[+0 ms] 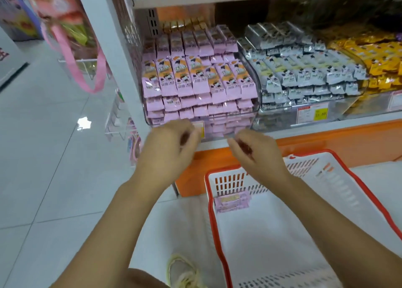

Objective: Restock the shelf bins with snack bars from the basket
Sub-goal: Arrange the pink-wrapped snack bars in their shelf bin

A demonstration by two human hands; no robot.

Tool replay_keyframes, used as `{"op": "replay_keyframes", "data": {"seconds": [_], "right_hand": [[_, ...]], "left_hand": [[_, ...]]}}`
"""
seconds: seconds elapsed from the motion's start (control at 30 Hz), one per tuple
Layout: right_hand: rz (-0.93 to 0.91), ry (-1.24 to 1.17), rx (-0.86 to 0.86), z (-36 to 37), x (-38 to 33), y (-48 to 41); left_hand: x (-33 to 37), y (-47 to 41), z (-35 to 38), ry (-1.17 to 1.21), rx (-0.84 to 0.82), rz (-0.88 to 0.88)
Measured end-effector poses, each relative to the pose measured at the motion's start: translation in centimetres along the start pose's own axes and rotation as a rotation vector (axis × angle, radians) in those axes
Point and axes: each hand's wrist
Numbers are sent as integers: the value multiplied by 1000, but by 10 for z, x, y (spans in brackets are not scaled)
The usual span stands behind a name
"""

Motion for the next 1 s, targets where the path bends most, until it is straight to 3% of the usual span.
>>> {"op": "replay_keyframes", "data": {"seconds": [0.1, 0.23, 0.4, 0.57, 0.73, 1.0], "right_hand": [[159, 114, -264, 26, 57, 48], [449, 241, -624, 69, 119, 107], [410, 283, -759, 118, 157, 145], [348, 291, -661, 143, 182, 164], [317, 391, -602, 166, 194, 162], [433, 366, -748, 181, 205, 166]], "left_hand": [[-4, 10, 36, -197, -411, -12], [-15, 26, 82, -291, -784, -78], [-28, 36, 118, -371, -1083, -162], [-38, 35, 137, -389, -1198, -250], [-44, 38, 152, -384, -1129, -230], [-54, 37, 156, -323, -1119, -240]]}}
Point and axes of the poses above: each hand's wrist, its own y-axis away from the middle knuckle, its own z-axis out of the palm, x = y × z, and after that the axes turned 1 degree about -y, right-handed
